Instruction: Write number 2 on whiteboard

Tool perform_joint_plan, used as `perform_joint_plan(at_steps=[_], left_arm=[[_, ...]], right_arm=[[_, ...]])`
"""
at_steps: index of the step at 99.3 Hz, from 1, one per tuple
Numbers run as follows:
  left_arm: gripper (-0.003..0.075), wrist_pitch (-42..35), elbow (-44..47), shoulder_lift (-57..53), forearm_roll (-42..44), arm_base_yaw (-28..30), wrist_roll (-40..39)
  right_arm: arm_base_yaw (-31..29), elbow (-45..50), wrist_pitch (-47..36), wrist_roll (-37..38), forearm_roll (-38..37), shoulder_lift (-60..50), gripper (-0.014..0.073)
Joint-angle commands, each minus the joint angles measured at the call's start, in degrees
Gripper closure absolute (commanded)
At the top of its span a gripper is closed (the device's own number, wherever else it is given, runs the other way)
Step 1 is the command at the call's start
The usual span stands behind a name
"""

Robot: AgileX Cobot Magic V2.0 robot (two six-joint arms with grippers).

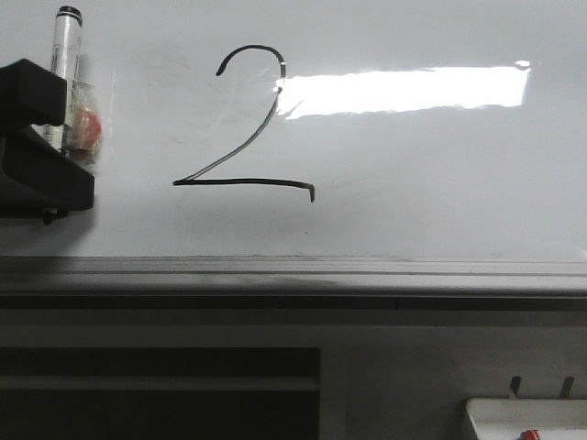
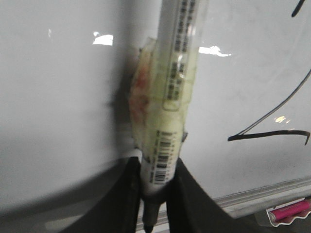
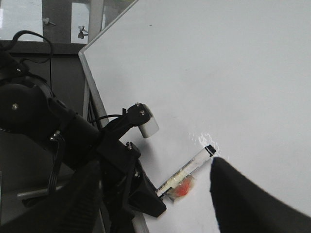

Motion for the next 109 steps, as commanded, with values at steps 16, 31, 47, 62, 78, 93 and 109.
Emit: perform_joint_plan(at_steps=[16, 31, 47, 62, 78, 93, 109], left_arm=[[0.0343, -4.45, -1.81, -0.75, -0.42, 0.2, -0.43], [0.028, -4.35, -1.81, -0.75, -0.42, 0.2, -0.43], [0.028, -2.55, -1.81, -1.69, -0.42, 0.2, -0.43], [0.0281, -3.59, -1.81, -5.26, 3.75, 0.2, -0.43], [0.0419, -2.94, -1.81, -10.68, 4.57, 0.2, -0.43], [0.0738, -2.7, -1.57, -16.12, 8.03, 0.2, -0.28], [0.0741, -2.95, -1.33, -22.69, 14.69, 0.2, -0.28]], right_arm=[[-0.23, -2.03, -2.76, -0.4, 0.18, -1.24, 0.0176], [-0.23, -2.03, -2.76, -0.4, 0.18, -1.24, 0.0176], [-0.23, -2.03, -2.76, -0.4, 0.18, -1.24, 0.0176], [-0.23, -2.03, -2.79, -0.4, 0.18, -1.98, 0.0241], [-0.97, -2.03, -1.96, -0.4, 0.18, -3.44, 0.0614], [-0.98, 0.83, -5.03, 0.16, 0.39, -6.61, 0.0637], [-0.98, 10.18, -17.37, 0.06, 0.0, -13.69, 0.0637]])
